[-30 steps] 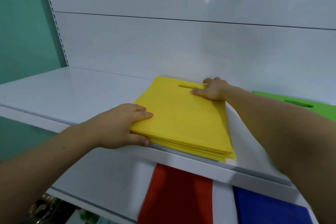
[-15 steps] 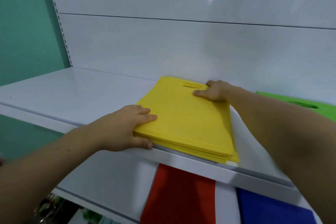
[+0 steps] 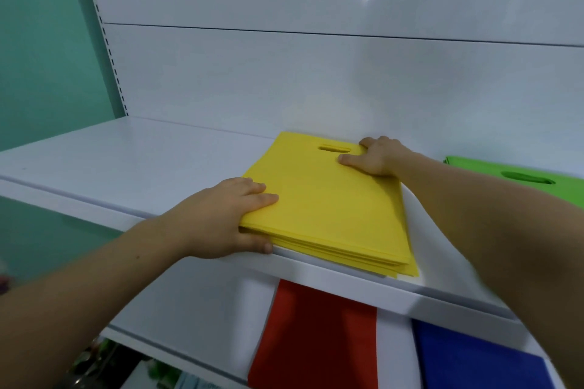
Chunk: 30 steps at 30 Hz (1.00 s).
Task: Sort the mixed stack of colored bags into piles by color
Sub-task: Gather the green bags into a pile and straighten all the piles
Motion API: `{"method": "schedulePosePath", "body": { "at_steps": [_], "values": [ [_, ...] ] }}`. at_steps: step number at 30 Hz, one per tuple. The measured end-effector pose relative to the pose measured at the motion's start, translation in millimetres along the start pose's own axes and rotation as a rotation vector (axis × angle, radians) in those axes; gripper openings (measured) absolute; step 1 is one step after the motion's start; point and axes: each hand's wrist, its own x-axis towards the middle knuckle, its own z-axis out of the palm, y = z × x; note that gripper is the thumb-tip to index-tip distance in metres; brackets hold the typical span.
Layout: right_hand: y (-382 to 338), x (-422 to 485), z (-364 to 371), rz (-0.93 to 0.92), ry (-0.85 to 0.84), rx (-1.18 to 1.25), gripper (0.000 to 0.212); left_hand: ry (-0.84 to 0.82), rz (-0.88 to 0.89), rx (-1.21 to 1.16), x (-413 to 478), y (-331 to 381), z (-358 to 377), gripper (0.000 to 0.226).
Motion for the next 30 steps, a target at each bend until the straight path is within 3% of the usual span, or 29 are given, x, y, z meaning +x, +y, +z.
{"method": "schedulePosePath", "body": {
  "at_steps": [12, 19, 30],
  "values": [
    [0, -5, 4, 0.109, 0.071, 0.131, 0.094, 0.056, 0.005, -0.19, -1, 0, -3, 0.127],
    [0, -7, 6, 0.043, 0.161, 0.206, 0.089, 0.055, -0.008, -0.209, 2, -7, -3, 0.126],
    [2, 3, 4, 0.029, 0.001, 0.109, 0.097, 0.017, 0.02, -0.239, 5, -8, -4, 0.126]
  ]
}}
